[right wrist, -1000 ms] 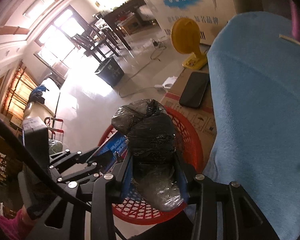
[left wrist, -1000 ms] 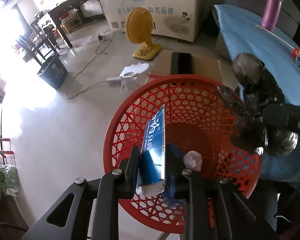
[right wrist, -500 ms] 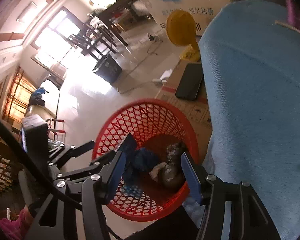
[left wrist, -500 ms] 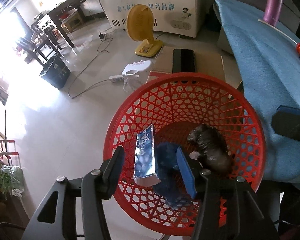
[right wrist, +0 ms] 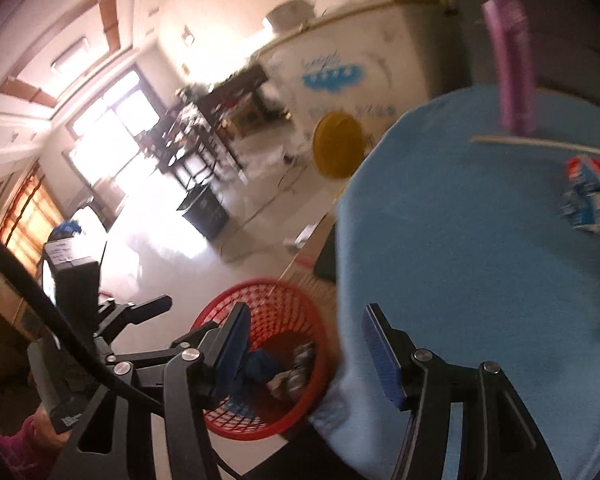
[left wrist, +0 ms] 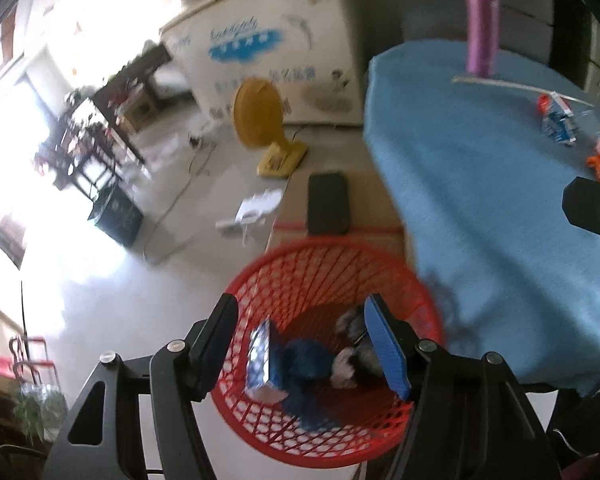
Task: Collect trash
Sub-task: 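Move both open grippers back over the table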
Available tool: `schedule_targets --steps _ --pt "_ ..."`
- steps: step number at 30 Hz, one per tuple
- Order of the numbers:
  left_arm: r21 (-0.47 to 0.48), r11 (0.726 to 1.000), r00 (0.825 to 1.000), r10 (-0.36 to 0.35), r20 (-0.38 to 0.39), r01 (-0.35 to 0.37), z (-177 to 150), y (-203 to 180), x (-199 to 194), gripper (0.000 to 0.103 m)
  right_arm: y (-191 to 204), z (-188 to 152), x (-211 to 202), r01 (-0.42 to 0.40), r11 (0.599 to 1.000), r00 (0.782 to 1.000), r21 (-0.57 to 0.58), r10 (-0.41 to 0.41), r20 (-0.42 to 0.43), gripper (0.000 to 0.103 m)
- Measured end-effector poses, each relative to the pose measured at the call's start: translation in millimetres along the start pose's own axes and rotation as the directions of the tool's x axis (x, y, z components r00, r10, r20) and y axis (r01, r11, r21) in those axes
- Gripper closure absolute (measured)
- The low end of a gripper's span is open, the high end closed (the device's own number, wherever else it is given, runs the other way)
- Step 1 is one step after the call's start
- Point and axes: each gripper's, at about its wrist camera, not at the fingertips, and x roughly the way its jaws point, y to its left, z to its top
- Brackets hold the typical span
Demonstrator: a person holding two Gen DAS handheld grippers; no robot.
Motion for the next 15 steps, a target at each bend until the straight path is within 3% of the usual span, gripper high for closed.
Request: schedule_targets --steps 8,15 --pt "0.159 0.987 0.983 -0.037 0.18 0.008 39 -67 -61 0.035 -48 0 -90 0.102 0.991 0.978 0.086 -0.116 0.174 0.041" --pt "0.295 0.955 0.95 -0.11 0.292 0.02 64 -129 -106 0.035 -97 -9 -171 0.184 0.959 0.922 0.216 -0.245 0.298 0.041"
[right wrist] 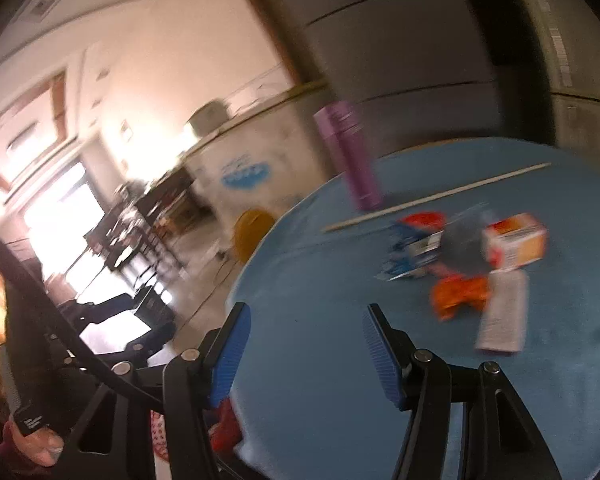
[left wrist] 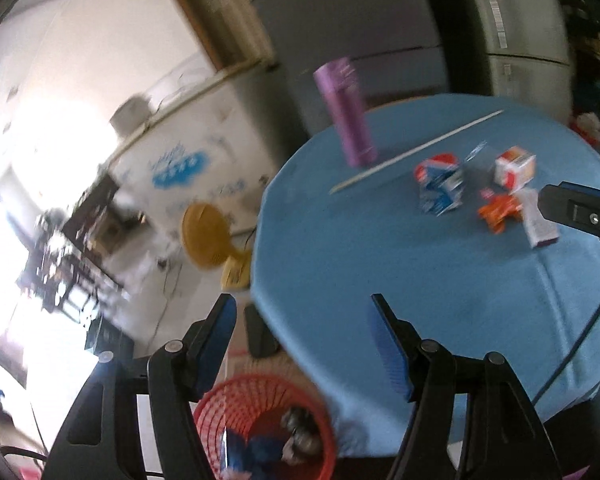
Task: Collect trash
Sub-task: 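Move both open grippers back over the table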
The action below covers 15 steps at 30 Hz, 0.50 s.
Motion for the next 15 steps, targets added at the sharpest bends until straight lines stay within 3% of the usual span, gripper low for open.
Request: schedule_targets --steps 6,15 --pt "0.108 0.994 0.995 -0.045 0.087 0.035 36 -50 -24 0.035 -57 13 -48 0.085 0.991 0.991 0.103 -0.095 0.093 0.041" --pt "0.22 0.973 0.988 -0.102 0.115 0.074 65 -109 -38 0.035 -118 12 -96 0.147 0.965 0.971 0.217 -0.182 0.152 0.041"
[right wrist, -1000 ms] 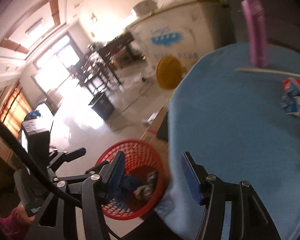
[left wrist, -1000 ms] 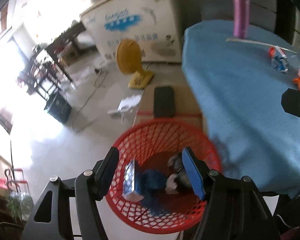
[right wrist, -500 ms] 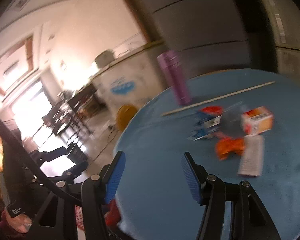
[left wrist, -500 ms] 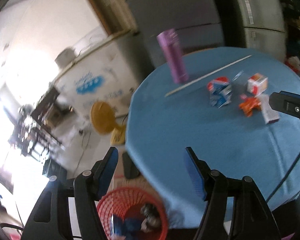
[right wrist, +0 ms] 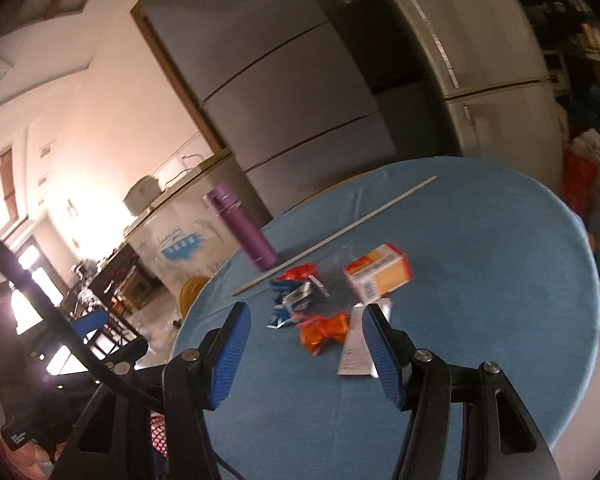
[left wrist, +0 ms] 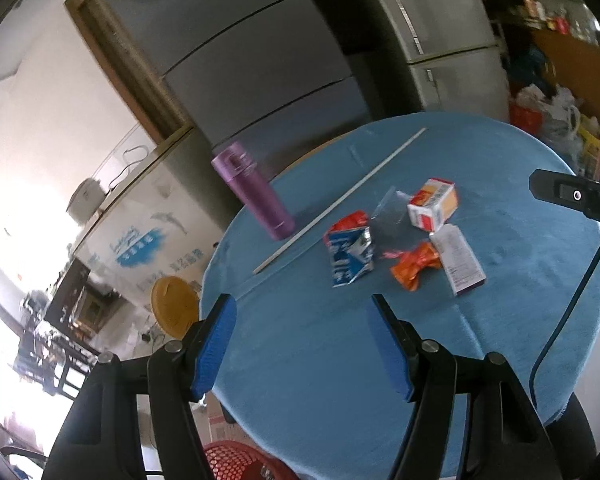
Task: Collect trash
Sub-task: 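Move both open grippers back over the table, then move the right gripper toward the white medicine leaflet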
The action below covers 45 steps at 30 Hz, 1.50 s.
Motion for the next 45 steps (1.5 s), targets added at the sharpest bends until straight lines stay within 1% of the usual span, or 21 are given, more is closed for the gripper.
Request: schedule_targets --steps 9,20,38,42,45 --pt "0.042 0.999 1.0 -0.016 0.011 0.016 17 -20 1 0.035 -24 2 -7 0.018 0.999 1.0 0.042 -0.019 0.017 0.041" --pt "0.057 0.998 0.999 -0.034 -0.001 0.034 21 -28 13 0.035 -32 2 3 0.031 0.998 1.0 0.06 -0.031 -0.003 0.041" --pt "0.076 0.994 0.996 -0.074 -0.053 0.078 30 -38 55 0.035 -51 -1 38 0.07 0.992 0.996 0.103 -0.062 -0.07 0.041" --pt "0.074 0.993 0.994 -0.083 -0.07 0.088 30 -39 67 0.035 -54 -3 51 0.077 0.991 0.993 0.11 -0.066 -0.103 0.041" --pt "0.052 0.992 0.988 -0.106 -0.109 0.113 26 -34 84 0.035 -56 -7 66 0.082 0.99 0.987 0.114 -0.065 -0.146 0.041"
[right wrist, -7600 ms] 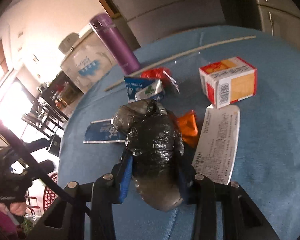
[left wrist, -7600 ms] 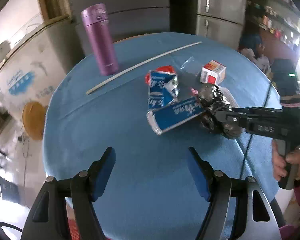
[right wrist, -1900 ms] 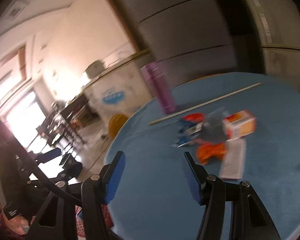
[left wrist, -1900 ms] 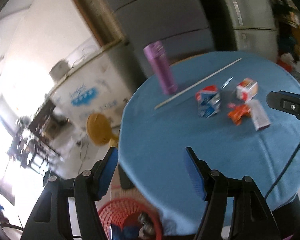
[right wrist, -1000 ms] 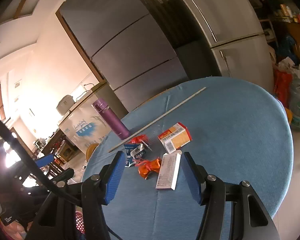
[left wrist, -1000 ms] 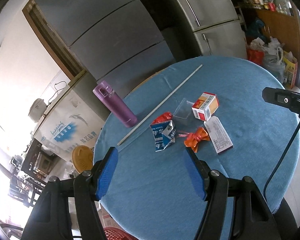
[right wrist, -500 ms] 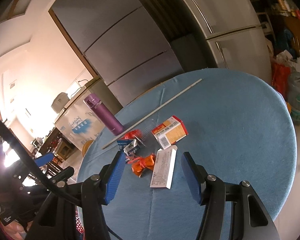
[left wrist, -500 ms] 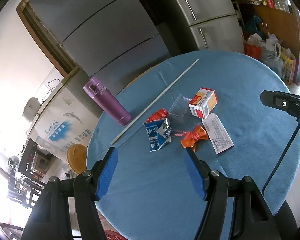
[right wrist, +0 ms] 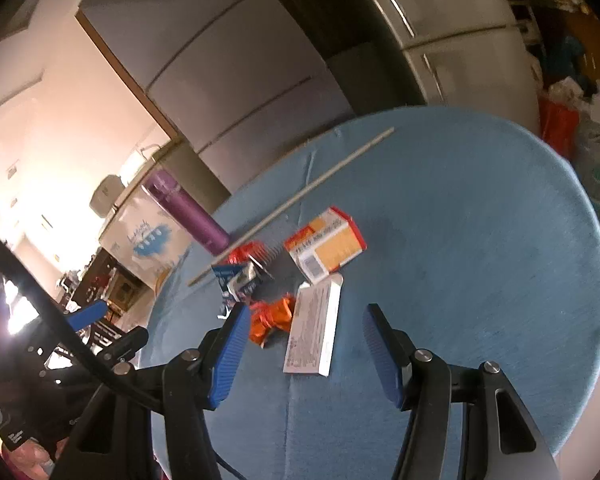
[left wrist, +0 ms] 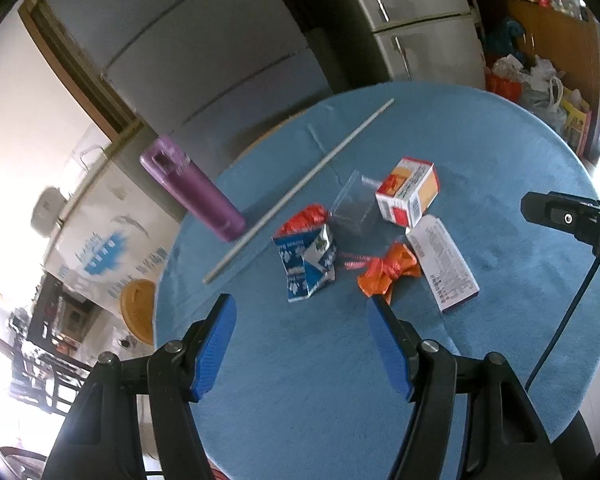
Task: Collect trash
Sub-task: 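Move the right gripper toward the white medicine leaflet, then grasp the orange plastic bag with the left gripper while the right holds the leaflet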
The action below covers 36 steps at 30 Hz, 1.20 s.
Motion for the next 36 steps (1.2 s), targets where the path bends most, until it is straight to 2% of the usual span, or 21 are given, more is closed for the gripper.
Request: schedule_targets --steps 4,8,11,16,20,21,25,28,29,30,36 --pt "-0.063 0.997 0.995 -0.041 -0.096 0.035 -13 20 33 0.035 1 -5 24 0.009 1.0 0.997 0.006 -0.009 -0.077 0.041" --pt "-0.137 0.989 0.98 -0.078 -0.183 0.053 -26 45 66 0.035 2 -11 50 0.009 1.0 0.99 0.016 -0.007 -0.139 0.041" --pt "-0.185 0.979 0.971 -0.123 -0.207 0.084 -29 58 82 0.035 9 -14 75 0.031 1.0 0.982 -0.004 -0.031 -0.186 0.041" --pt "-0.258 0.955 0.958 -0.203 -0.203 0.148 -25 77 106 0.035 23 -24 108 0.085 0.994 0.96 -0.073 -0.101 -0.26 0.041" --pt "-0.308 0.932 0.939 -0.266 -0.217 0.193 -19 83 121 0.035 31 -31 122 0.126 0.985 0.95 -0.117 -0.154 -0.273 0.036" --pt "-0.308 0.924 0.935 -0.293 -0.2 0.224 -16 80 120 0.035 33 -33 125 0.138 0.982 0.947 -0.129 -0.169 -0.272 0.034" --pt "-0.264 0.922 0.932 -0.329 -0.15 0.282 -6 65 110 0.035 45 -35 134 0.191 0.959 0.94 -0.211 -0.24 -0.242 0.032" --pt "-0.243 0.908 0.916 -0.379 -0.129 0.341 1 55 107 0.035 49 -36 141 0.224 0.936 0.935 -0.272 -0.285 -0.21 0.032" --pt "-0.233 0.905 0.912 -0.391 -0.124 0.357 4 51 106 0.035 48 -36 141 0.23 0.932 0.934 -0.28 -0.292 -0.205 0.039" --pt "-0.219 0.903 0.909 -0.401 -0.116 0.37 6 47 105 0.035 47 -36 140 0.252 0.921 0.93 -0.297 -0.315 -0.189 0.05" --pt "-0.113 0.883 0.881 -0.465 -0.088 0.455 25 14 105 0.033 17 -31 113 0.249 0.939 0.94 -0.237 -0.294 -0.174 0.051"
